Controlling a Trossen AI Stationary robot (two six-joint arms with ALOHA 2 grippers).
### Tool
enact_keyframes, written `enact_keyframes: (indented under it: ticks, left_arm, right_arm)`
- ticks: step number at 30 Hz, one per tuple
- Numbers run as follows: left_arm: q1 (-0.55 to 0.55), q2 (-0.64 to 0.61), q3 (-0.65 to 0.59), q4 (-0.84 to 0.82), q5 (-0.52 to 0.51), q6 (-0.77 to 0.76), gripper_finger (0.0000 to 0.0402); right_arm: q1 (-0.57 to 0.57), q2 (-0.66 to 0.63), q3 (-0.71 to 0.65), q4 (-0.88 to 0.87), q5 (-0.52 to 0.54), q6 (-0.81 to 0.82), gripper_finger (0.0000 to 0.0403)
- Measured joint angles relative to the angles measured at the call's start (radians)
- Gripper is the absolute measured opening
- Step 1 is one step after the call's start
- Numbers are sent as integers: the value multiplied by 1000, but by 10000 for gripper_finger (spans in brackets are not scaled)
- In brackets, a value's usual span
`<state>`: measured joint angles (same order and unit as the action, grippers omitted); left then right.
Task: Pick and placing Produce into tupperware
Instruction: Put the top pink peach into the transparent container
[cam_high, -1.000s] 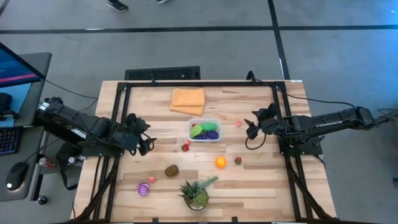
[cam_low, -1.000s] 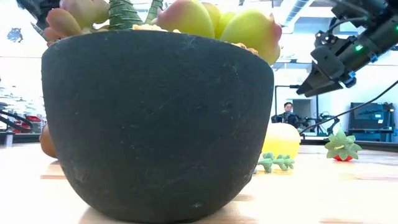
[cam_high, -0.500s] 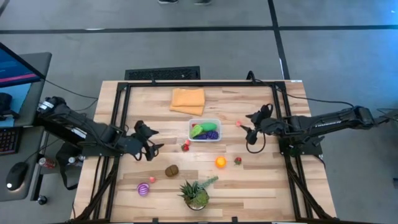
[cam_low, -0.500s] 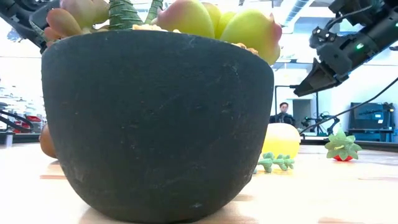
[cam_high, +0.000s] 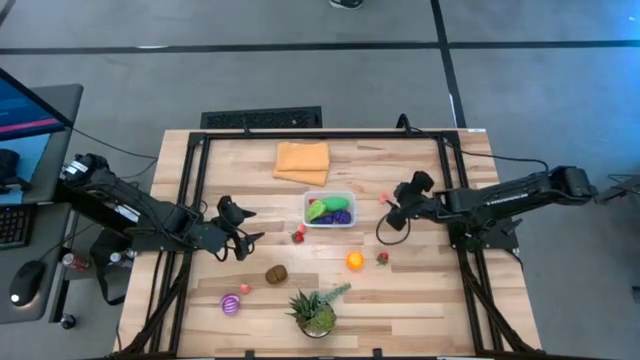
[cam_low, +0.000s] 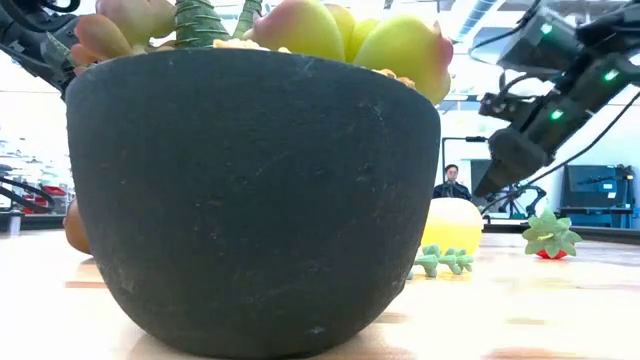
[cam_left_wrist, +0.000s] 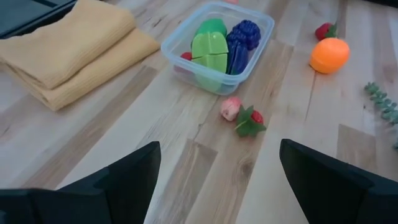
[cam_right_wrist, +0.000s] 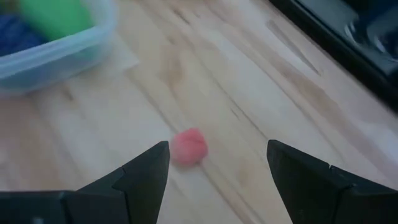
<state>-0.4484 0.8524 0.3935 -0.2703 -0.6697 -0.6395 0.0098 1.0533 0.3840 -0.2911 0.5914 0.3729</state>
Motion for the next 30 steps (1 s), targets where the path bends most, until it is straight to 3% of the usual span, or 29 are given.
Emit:
enact_keyframes:
  ticks: [14,30]
  left_arm:
    - [0,0,0,0,-19,6,320]
    - [0,0,0,0,-19,19,320]
  right_arm:
    - [-124,145,0,158,-116,114,265]
    - [-143,213,0,173,-130,181,265]
